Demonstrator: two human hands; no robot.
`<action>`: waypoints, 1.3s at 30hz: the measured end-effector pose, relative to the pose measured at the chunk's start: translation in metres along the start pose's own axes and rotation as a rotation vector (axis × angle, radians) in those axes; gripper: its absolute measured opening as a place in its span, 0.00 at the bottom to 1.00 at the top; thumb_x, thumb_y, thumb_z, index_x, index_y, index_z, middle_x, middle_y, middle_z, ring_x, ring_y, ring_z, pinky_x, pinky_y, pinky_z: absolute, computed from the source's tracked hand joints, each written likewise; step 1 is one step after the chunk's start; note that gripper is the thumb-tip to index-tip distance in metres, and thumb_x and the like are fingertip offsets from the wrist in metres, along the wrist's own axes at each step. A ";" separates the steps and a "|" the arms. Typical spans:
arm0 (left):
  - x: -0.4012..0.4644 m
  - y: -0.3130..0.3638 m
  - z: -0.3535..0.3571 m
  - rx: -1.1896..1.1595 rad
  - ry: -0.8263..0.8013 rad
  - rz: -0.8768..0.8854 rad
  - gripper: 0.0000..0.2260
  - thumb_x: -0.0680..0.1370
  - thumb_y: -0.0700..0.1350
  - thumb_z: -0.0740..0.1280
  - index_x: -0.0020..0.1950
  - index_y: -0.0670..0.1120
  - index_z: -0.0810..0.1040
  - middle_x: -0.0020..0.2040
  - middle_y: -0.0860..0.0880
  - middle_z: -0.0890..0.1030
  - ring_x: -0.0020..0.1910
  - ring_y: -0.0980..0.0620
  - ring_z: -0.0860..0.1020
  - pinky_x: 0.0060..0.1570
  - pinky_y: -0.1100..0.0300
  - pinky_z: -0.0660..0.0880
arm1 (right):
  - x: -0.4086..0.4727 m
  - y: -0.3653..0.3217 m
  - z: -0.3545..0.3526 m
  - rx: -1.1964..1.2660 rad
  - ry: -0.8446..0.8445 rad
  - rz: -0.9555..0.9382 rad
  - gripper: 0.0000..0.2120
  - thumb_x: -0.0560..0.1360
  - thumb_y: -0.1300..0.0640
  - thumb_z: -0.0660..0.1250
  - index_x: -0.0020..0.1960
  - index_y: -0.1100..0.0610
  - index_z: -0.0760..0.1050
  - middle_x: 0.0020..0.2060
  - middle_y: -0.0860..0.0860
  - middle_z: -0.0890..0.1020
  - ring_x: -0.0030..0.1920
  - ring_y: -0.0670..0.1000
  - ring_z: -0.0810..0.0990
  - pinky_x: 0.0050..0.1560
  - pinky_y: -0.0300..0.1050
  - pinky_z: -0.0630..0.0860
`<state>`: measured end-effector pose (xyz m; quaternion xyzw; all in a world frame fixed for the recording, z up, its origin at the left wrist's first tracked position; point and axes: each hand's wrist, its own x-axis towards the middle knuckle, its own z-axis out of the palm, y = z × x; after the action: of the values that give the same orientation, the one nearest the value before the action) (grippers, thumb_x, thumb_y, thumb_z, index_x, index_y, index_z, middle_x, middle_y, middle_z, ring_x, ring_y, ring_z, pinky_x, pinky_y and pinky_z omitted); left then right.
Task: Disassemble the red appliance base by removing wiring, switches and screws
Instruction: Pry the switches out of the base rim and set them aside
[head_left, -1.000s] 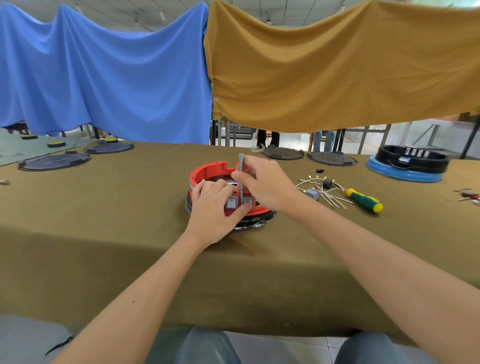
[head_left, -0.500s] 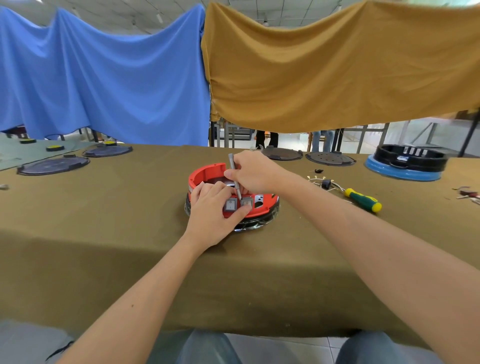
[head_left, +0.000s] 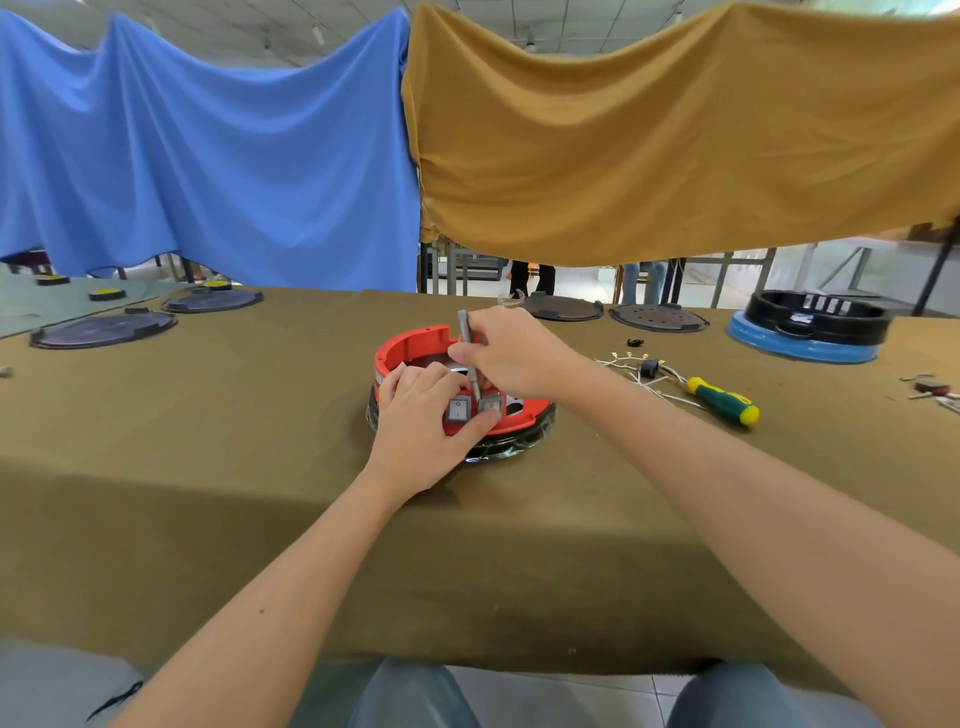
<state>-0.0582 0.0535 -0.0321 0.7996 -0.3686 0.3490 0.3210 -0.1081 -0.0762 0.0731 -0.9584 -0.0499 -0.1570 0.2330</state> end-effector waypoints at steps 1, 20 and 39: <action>0.000 0.000 0.000 0.004 -0.003 0.001 0.18 0.74 0.65 0.60 0.46 0.51 0.75 0.43 0.56 0.73 0.47 0.54 0.69 0.69 0.55 0.54 | 0.003 -0.002 -0.002 -0.003 -0.022 0.014 0.14 0.82 0.53 0.64 0.39 0.57 0.71 0.36 0.55 0.80 0.35 0.53 0.77 0.38 0.50 0.75; 0.000 -0.001 -0.001 0.023 -0.004 0.016 0.23 0.74 0.66 0.58 0.54 0.51 0.78 0.49 0.56 0.76 0.53 0.55 0.70 0.68 0.58 0.51 | -0.031 0.042 0.005 0.367 0.268 0.020 0.06 0.81 0.55 0.65 0.47 0.56 0.76 0.38 0.49 0.85 0.41 0.46 0.86 0.51 0.53 0.82; 0.001 -0.002 -0.001 0.043 -0.024 0.013 0.21 0.75 0.65 0.59 0.55 0.50 0.78 0.50 0.55 0.76 0.55 0.53 0.71 0.68 0.59 0.49 | -0.021 0.035 0.001 0.461 0.143 0.150 0.07 0.81 0.55 0.65 0.48 0.55 0.78 0.36 0.50 0.87 0.39 0.46 0.86 0.58 0.54 0.80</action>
<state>-0.0568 0.0546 -0.0317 0.8079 -0.3703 0.3492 0.2971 -0.1212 -0.1073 0.0500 -0.8676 0.0037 -0.1909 0.4592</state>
